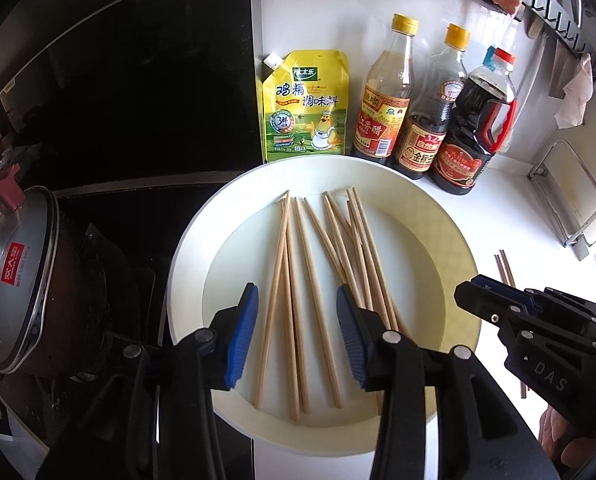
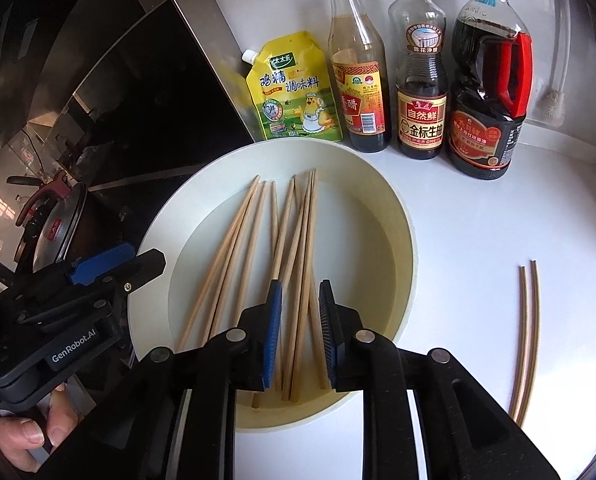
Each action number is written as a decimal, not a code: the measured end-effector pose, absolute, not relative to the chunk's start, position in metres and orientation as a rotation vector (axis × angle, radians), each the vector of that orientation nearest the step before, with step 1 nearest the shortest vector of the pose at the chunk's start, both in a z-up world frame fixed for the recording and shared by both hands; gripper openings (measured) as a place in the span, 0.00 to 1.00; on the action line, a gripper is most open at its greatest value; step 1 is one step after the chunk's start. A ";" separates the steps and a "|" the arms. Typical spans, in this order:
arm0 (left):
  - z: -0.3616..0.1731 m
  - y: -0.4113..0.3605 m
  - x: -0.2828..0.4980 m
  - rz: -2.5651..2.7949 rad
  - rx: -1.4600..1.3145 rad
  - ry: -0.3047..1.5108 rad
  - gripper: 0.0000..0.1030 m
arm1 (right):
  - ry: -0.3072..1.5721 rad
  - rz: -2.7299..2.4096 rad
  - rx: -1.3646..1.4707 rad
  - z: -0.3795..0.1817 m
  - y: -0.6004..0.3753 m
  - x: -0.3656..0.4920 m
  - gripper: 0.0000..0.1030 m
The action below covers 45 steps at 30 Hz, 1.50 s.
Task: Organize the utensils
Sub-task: 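Move both open grippers back toward the last two chopsticks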
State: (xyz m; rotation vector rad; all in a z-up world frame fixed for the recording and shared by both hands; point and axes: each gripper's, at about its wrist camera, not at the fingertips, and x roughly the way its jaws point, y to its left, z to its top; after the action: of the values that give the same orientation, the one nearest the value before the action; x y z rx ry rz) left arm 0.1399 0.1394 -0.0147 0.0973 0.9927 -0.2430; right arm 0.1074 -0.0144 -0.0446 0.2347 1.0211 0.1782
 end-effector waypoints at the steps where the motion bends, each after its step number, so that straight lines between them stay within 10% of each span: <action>1: -0.013 0.138 0.137 -0.245 0.099 0.991 0.40 | 1.019 0.178 0.237 -0.044 -0.015 0.105 0.19; 45: -0.006 0.037 0.067 -0.355 0.133 0.996 0.68 | 1.000 0.065 0.373 -0.037 -0.144 0.015 0.50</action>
State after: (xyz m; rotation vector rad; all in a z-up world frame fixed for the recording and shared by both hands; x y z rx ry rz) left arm 0.0671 0.0370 -0.0061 0.1326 0.9964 -0.3548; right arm 0.0150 -0.1445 -0.0370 0.3732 1.0002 0.0652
